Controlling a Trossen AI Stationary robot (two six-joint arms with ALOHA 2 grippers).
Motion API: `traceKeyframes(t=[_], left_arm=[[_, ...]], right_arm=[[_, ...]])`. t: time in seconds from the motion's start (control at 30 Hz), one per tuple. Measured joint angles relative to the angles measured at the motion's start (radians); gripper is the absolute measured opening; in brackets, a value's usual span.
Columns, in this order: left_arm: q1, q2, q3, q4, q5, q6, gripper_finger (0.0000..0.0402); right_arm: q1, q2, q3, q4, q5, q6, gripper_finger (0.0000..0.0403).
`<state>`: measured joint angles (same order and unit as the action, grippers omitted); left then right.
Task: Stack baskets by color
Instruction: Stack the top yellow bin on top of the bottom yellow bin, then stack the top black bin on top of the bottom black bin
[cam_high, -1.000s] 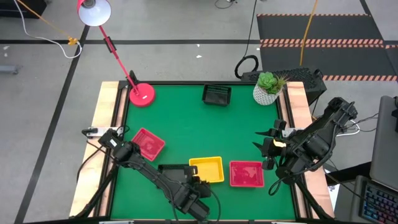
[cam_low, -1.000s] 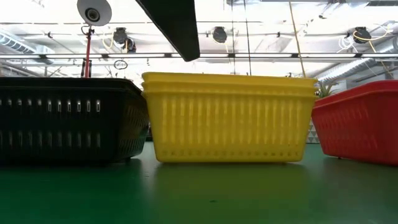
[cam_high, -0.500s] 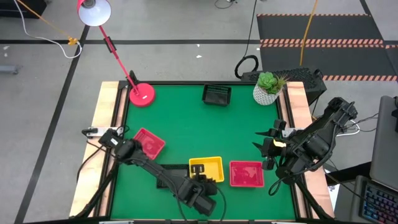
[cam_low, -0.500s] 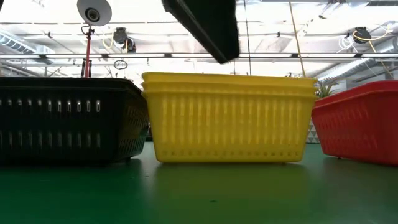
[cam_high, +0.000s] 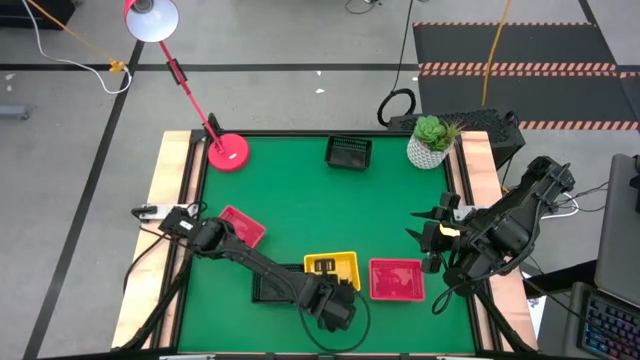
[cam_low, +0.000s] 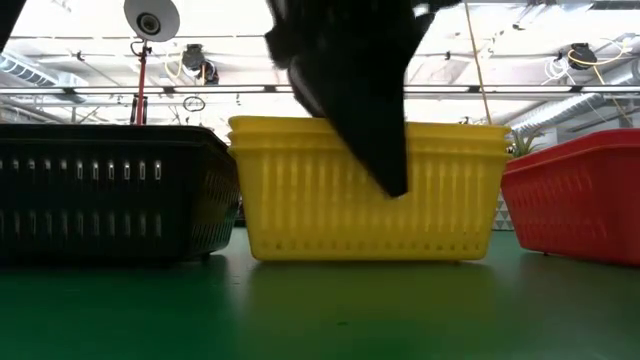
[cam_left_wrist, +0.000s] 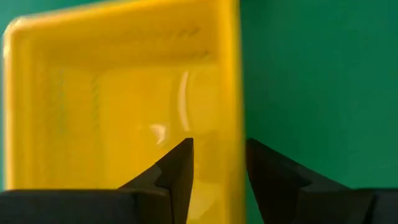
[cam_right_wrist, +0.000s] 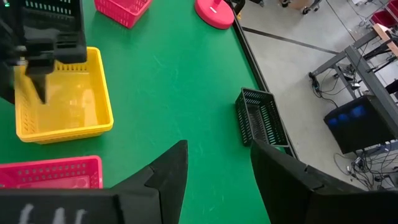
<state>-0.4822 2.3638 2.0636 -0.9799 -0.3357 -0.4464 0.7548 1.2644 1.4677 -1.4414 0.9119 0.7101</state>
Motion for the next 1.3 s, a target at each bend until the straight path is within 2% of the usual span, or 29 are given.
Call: traceKeyframes(t=[0.1,0.37,0.57,1.0,1.3], left_arm=[[-0.004,0.0,0.002,0.069,0.024,0.03,0.0127],[-0.009,0.0,0.001,0.112,0.039,0.08,0.0054],[-0.007,0.0,0.001,0.123,0.04,0.14,0.0037],[0.003,0.0,0.001,0.128,0.04,0.098,0.0083],[0.003,-0.033,0.001,0.115,0.04,0.057,0.0165]], right_arm=[[0.0,0.0,0.0,0.0,0.0,-0.004,0.0169],[0.0,0.0,0.0,0.001,0.0,-0.006,0.0169],[0.0,0.0,0.0,0.001,0.0,-0.007,0.0169],[0.0,0.0,0.0,0.001,-0.001,-0.007,0.0169],[0.0,0.0,0.0,0.002,-0.001,-0.007,0.0169]])
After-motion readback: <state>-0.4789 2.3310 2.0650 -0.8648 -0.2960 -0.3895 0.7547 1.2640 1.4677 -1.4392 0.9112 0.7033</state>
